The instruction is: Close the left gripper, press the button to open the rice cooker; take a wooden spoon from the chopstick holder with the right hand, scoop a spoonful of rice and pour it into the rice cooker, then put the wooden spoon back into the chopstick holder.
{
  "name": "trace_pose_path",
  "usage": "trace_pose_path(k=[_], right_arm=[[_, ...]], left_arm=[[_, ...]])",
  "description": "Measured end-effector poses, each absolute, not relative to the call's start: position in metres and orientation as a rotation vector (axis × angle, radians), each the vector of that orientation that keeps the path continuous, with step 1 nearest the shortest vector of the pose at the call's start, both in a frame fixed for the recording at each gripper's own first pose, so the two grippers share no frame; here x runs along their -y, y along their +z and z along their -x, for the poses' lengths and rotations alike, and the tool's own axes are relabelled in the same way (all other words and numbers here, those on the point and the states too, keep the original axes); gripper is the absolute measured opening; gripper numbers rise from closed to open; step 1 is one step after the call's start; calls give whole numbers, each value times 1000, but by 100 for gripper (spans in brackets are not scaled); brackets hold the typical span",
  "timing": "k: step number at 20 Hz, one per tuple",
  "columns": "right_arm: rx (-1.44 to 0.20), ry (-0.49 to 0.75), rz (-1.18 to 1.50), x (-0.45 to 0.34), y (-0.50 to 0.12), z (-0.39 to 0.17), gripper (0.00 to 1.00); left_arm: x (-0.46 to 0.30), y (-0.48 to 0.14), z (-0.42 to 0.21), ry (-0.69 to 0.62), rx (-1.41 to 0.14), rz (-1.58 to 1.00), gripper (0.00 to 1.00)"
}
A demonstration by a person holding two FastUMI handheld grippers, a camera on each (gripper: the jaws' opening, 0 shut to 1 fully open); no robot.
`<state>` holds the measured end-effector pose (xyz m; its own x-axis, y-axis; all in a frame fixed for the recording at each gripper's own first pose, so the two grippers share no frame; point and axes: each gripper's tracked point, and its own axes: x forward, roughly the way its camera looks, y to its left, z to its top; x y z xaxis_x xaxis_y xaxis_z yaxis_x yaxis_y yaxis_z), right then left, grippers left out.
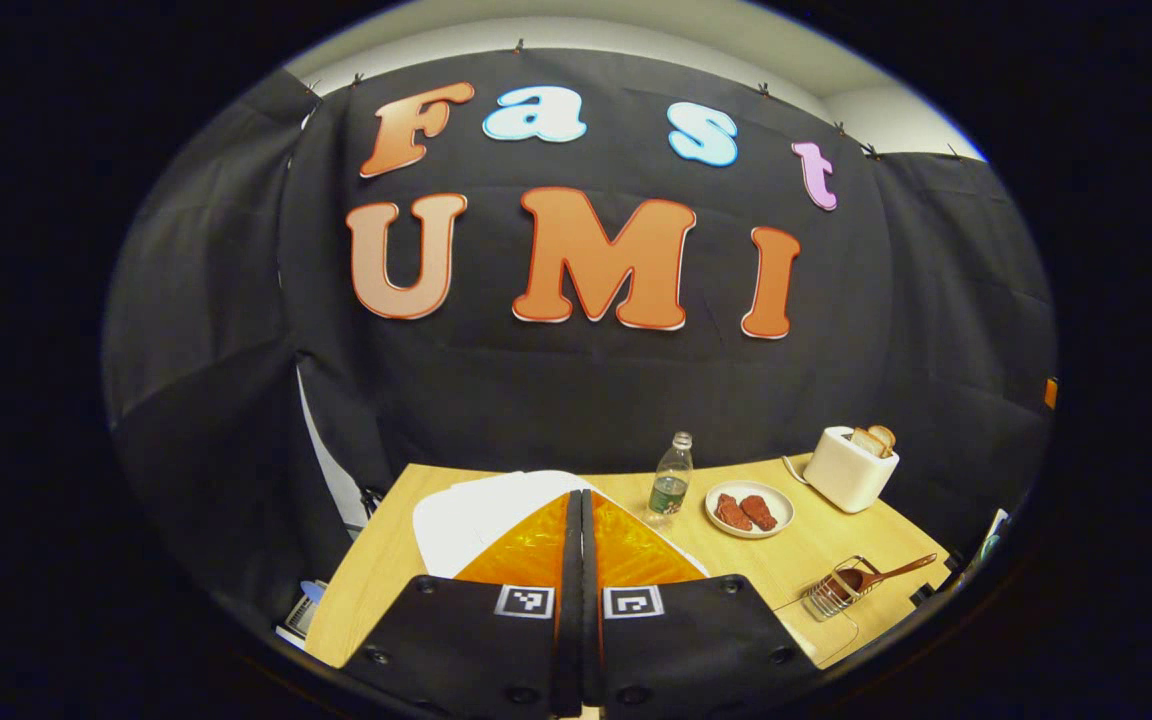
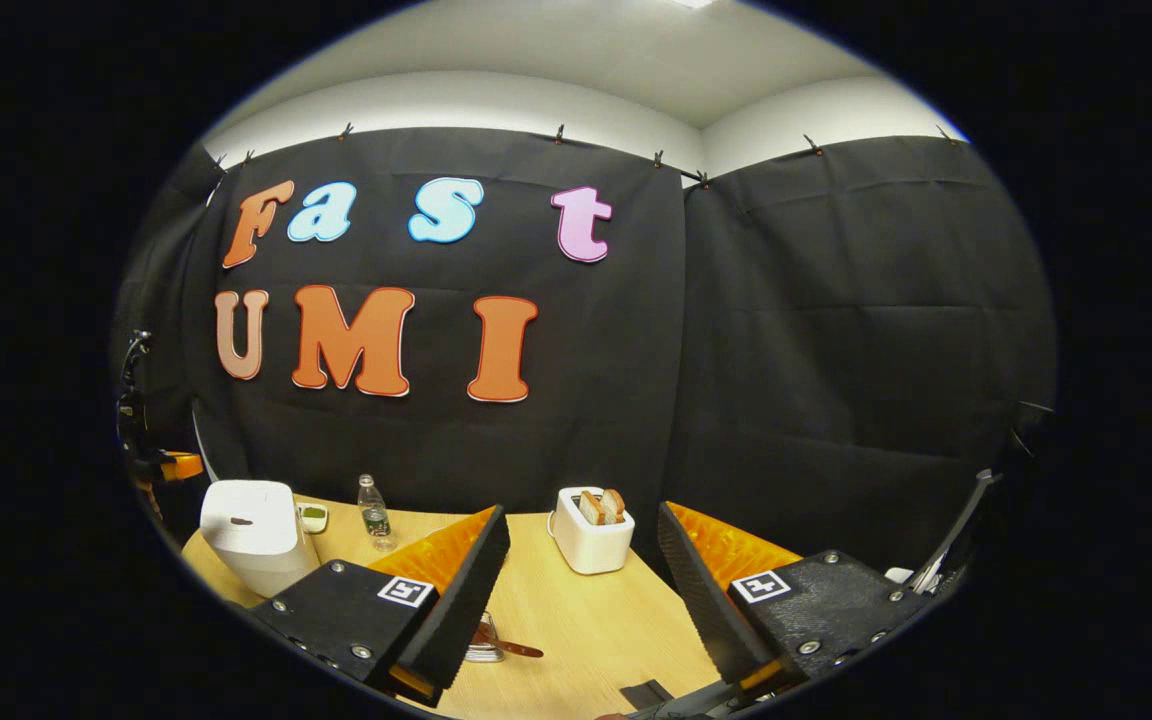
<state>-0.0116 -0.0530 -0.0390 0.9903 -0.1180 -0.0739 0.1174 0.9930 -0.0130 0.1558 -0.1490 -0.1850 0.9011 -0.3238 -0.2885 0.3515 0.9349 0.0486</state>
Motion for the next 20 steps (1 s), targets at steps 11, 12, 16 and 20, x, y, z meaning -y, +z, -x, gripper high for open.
trace_pose_path(k=[11,12,16,20], right_arm=[[-132,-172,15,71,-58,6,93],[-140,-173,5,72,-61,6,93],[-157,-179,-24,75,-67,9,93],[-158,-169,-49,71,-69,14,93]], left_arm=[[147,-290,-190,-329,-503,-144,4],[142,-297,-191,-314,-528,-150,4],[143,-295,-191,-318,-539,-84,5],[141,-297,-188,-300,-548,-109,3]])
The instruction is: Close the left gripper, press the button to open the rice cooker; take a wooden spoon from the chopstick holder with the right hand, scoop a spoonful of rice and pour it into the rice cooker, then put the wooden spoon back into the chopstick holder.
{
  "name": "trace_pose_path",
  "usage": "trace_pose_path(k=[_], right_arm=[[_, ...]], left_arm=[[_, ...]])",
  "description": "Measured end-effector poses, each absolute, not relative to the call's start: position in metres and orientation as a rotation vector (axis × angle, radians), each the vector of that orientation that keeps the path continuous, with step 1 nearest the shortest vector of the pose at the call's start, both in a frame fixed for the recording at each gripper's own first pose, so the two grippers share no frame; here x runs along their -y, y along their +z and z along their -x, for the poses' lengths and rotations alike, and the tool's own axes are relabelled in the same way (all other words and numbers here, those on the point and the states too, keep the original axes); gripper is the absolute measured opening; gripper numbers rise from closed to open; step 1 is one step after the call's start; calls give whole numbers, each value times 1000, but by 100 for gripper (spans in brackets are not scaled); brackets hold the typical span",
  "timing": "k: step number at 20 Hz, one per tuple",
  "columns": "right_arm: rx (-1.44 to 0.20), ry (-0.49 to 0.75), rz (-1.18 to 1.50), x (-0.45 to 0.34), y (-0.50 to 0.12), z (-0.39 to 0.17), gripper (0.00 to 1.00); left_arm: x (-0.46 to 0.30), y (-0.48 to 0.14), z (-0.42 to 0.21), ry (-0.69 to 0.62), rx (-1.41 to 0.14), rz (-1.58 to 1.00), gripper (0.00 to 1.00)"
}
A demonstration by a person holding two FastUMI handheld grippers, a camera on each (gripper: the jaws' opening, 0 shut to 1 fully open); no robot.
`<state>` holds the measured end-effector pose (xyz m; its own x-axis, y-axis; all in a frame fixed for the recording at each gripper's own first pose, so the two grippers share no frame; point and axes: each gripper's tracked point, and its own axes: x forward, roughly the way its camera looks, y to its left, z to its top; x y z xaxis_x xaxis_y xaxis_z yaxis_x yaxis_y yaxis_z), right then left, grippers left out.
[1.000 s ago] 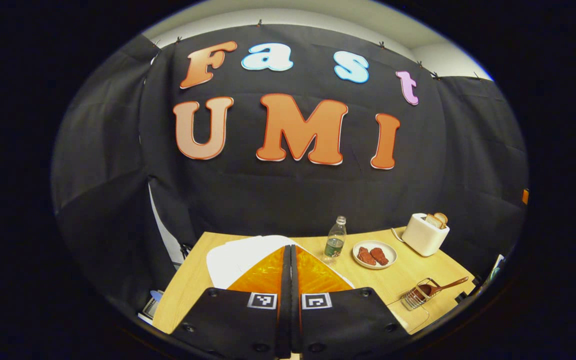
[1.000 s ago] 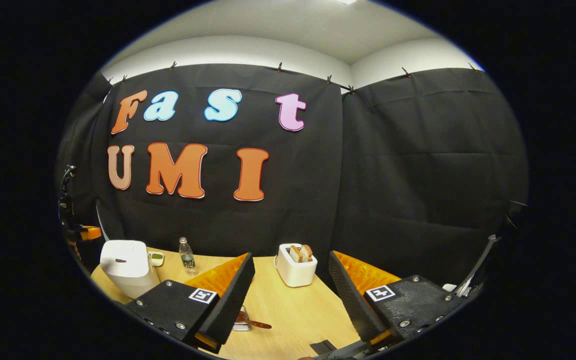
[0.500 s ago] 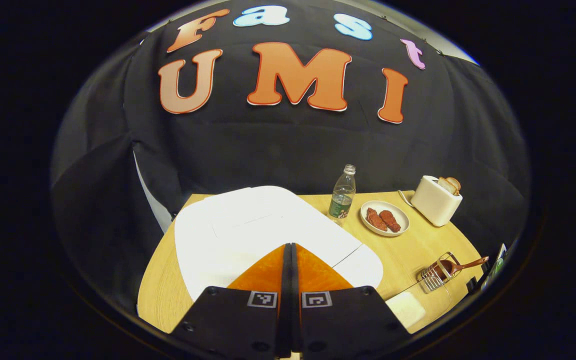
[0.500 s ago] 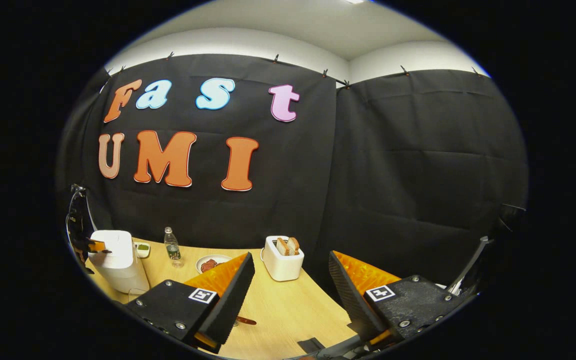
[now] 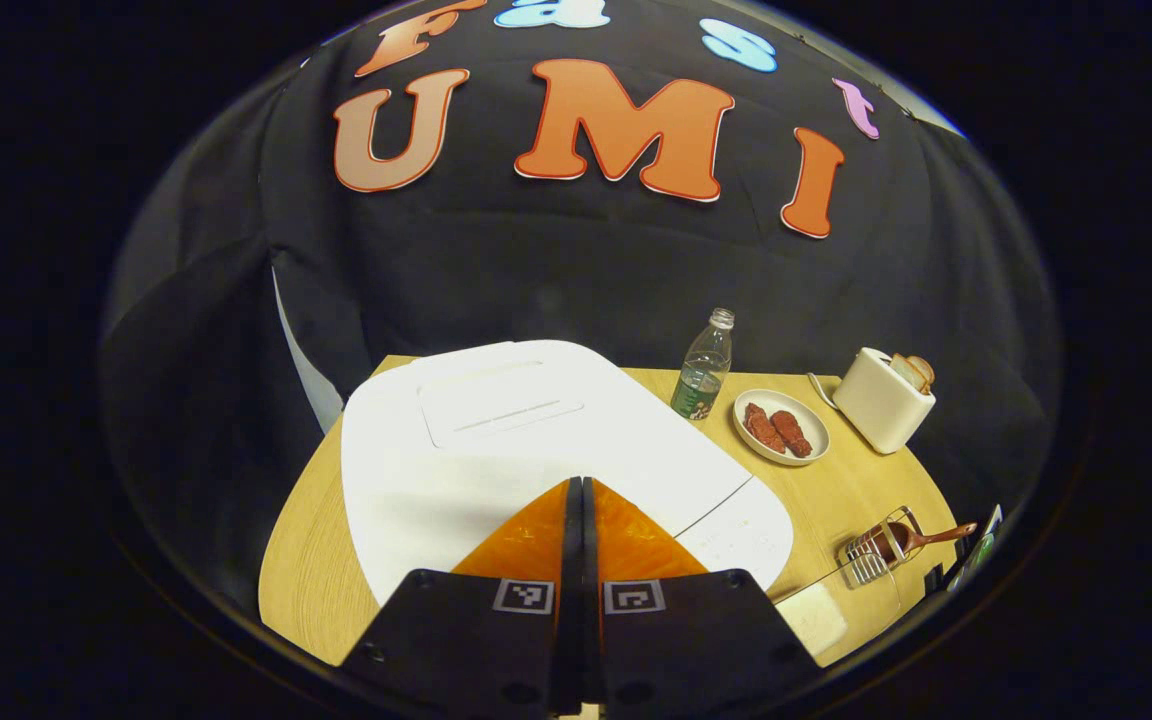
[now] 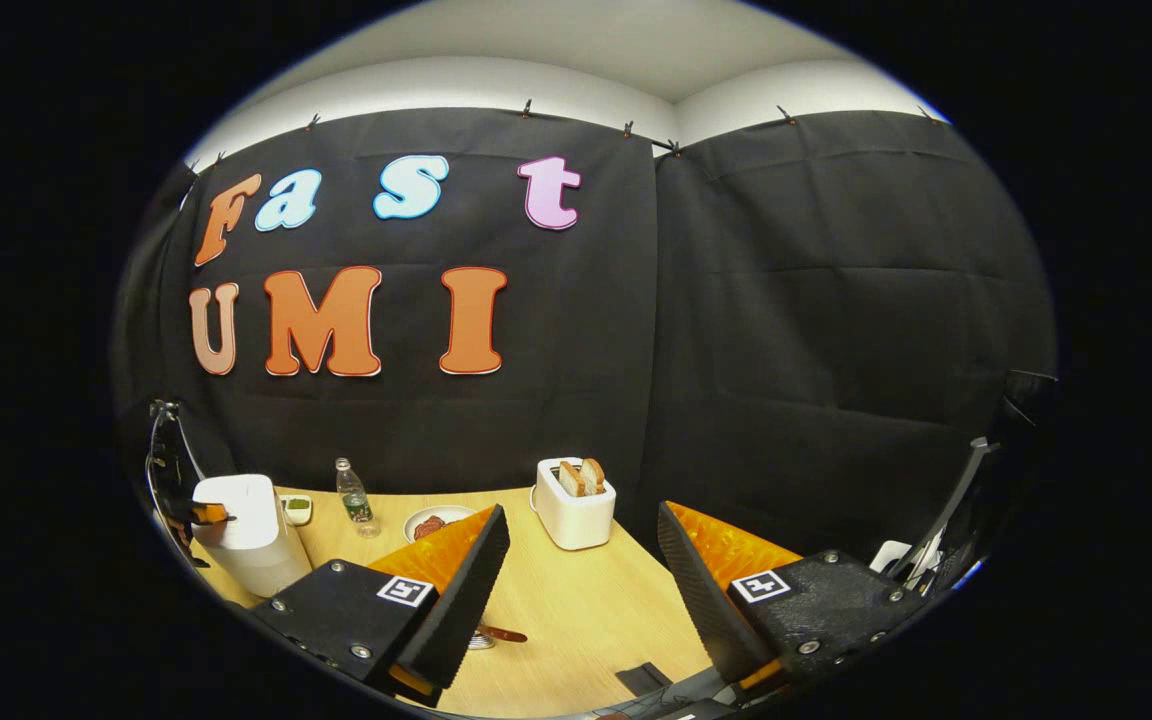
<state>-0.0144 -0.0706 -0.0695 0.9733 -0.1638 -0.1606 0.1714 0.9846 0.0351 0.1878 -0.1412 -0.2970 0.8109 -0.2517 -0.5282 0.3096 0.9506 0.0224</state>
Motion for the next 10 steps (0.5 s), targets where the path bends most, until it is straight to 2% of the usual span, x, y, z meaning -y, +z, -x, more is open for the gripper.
trace_pose_path(k=[3,8,10], right_arm=[[-166,-167,-47,68,-74,18,93],[-174,-161,-39,64,-77,24,93],[-163,-161,-34,65,-74,23,93]], left_arm=[[144,-304,-175,-303,-582,-85,5],[146,-294,-180,-324,-533,-90,5],[144,-272,-175,-311,-488,-90,4]])
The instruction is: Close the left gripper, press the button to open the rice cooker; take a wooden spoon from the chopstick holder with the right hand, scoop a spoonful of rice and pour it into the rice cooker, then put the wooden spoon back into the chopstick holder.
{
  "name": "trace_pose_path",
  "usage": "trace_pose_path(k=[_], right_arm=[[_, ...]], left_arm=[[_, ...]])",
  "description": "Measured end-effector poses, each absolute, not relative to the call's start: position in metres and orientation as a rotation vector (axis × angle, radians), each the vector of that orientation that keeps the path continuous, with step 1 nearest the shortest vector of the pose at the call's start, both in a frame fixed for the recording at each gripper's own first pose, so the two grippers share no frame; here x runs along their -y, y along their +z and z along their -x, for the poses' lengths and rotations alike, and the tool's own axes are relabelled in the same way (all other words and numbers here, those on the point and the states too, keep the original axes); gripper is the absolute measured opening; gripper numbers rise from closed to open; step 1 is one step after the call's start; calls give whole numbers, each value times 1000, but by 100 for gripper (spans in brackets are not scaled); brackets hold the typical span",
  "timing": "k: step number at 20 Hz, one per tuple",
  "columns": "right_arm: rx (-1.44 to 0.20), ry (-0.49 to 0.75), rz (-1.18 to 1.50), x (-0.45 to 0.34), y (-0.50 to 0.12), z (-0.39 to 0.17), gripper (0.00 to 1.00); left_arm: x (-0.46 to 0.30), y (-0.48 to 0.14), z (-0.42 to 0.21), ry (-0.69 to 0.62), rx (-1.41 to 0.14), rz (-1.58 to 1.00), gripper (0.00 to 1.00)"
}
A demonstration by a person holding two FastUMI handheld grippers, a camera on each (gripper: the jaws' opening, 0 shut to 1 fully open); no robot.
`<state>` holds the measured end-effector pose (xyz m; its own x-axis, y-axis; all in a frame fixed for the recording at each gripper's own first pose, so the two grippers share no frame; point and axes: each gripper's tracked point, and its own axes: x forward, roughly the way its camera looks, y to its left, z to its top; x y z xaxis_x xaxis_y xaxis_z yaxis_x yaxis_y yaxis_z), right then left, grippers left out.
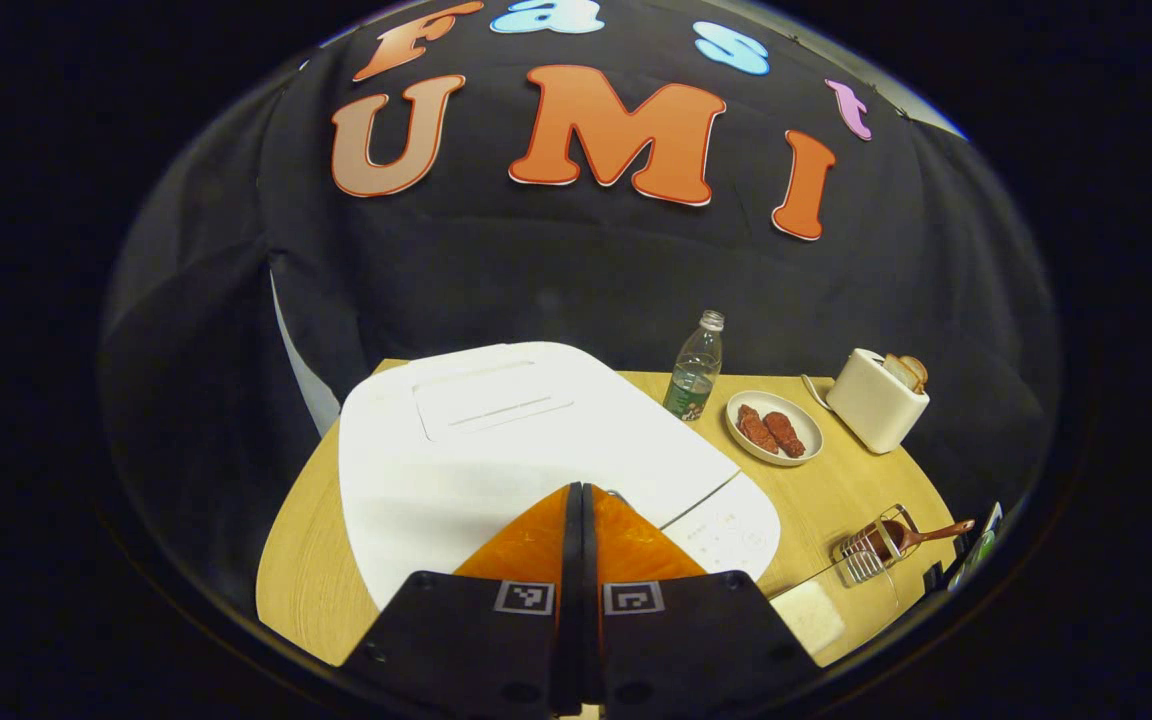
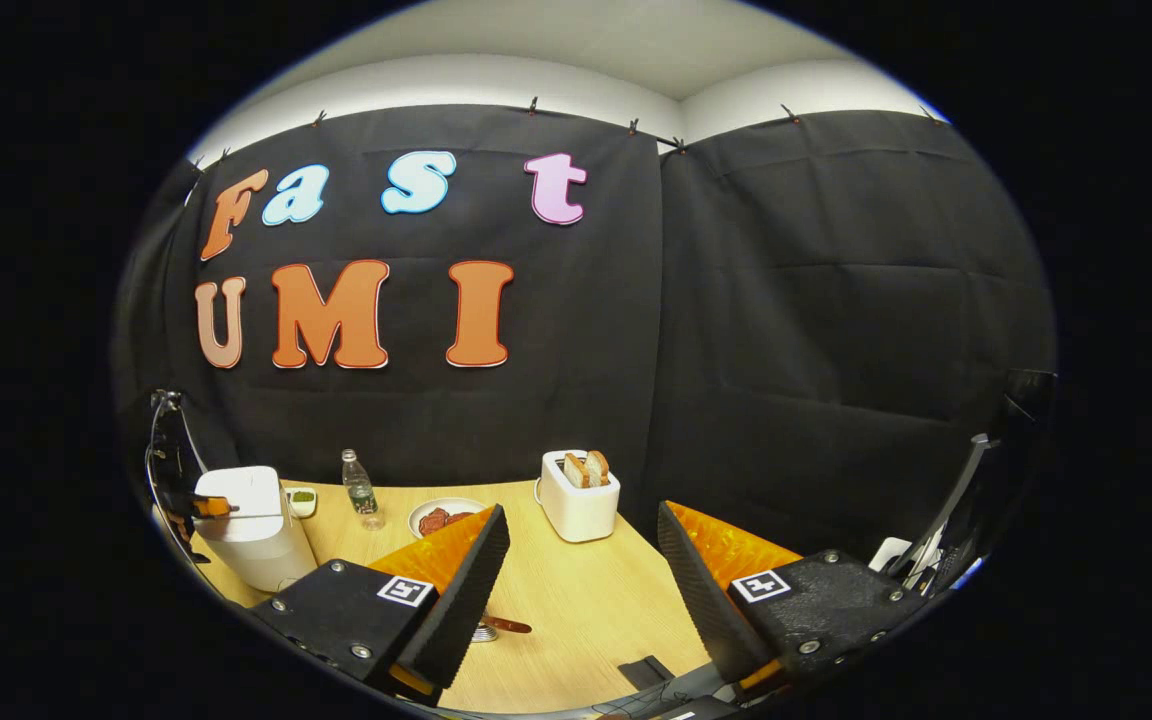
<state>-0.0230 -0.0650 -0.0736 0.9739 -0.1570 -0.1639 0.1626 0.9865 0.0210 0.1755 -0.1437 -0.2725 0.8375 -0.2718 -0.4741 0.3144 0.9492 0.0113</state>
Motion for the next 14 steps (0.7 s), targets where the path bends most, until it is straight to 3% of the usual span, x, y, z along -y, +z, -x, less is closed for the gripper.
trace_pose_path(k=[7,14], right_arm=[[-132,-133,-71,57,-74,22,93],[-89,-84,-89,37,-94,15,93]], left_arm=[[124,-135,-145,-286,-285,21,4],[65,-67,-101,-177,-158,0,5]])
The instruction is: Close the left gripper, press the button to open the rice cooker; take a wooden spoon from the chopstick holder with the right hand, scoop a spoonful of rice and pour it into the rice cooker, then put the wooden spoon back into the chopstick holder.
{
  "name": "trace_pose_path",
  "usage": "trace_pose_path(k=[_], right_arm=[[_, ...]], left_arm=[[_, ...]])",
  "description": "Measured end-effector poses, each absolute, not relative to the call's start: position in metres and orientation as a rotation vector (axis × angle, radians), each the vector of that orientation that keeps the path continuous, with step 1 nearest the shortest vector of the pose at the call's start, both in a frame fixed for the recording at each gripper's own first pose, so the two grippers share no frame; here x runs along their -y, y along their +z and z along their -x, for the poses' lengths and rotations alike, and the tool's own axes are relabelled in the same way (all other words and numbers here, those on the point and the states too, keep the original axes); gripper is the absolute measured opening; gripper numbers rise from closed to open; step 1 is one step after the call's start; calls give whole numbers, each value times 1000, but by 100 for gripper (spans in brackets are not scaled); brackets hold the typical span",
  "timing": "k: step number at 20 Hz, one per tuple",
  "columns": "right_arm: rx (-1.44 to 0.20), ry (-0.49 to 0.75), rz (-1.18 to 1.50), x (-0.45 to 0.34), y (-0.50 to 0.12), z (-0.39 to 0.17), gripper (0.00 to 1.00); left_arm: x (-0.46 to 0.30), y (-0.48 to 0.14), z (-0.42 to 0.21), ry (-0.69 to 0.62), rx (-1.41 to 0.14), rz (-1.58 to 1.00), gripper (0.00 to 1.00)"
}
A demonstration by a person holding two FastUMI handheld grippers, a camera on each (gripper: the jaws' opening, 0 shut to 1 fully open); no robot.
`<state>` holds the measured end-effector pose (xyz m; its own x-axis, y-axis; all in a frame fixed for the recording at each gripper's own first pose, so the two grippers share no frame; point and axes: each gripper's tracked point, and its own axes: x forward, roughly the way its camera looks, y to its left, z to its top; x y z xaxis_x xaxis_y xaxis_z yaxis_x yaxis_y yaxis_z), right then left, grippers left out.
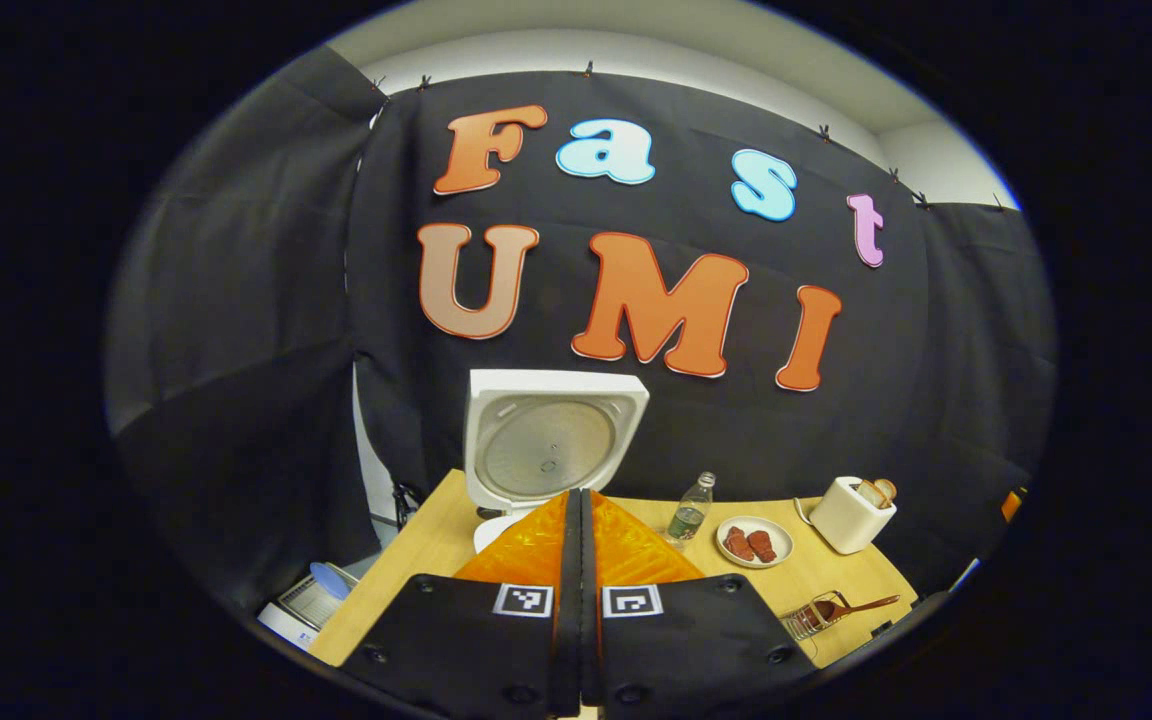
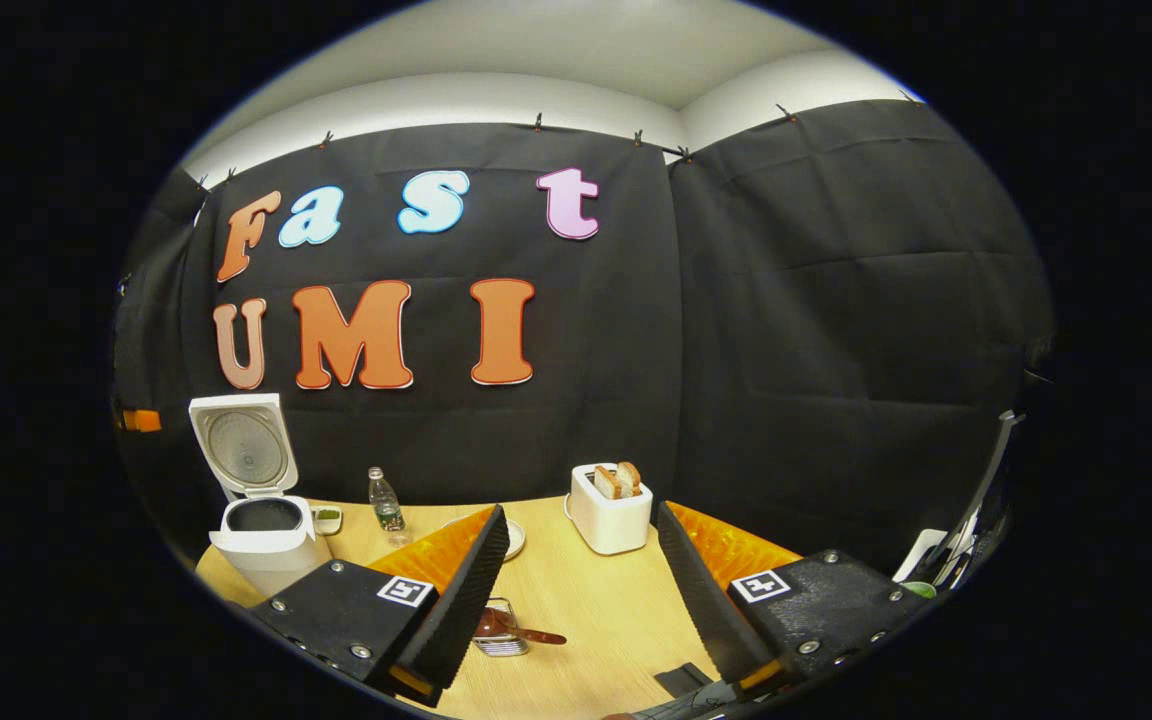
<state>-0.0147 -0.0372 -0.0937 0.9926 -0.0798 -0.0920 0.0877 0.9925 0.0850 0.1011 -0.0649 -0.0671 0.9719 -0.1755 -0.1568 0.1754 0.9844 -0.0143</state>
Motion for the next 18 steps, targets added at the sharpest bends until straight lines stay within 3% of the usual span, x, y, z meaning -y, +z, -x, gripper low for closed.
trace_pose_path(k=[2,3,4,9,10,13,15,16,18], right_arm=[[-80,-75,-87,31,-103,11,93],[-83,-70,-91,26,-109,9,98],[-89,-65,-96,24,-117,8,93],[-128,-53,-116,10,-163,-2,93],[-139,-60,-110,9,-173,-6,97],[-199,-55,-146,-1,-211,-12,93],[-232,-60,-171,-4,-235,-17,93],[-249,-63,-179,-5,-246,-18,93],[-284,-80,-185,-6,-266,-23,93]], left_arm=[[51,-50,-90,-150,-124,-23,5],[47,-43,-85,-142,-111,-24,5],[42,-38,-80,-139,-103,-15,5],[20,-12,-58,-109,-42,12,5],[16,-6,-56,-104,-26,7,5],[15,3,-38,-125,-15,8,48],[3,7,-32,-104,-11,7,48],[0,7,-27,-110,-10,10,43],[-6,10,-26,-99,-7,16,81]])
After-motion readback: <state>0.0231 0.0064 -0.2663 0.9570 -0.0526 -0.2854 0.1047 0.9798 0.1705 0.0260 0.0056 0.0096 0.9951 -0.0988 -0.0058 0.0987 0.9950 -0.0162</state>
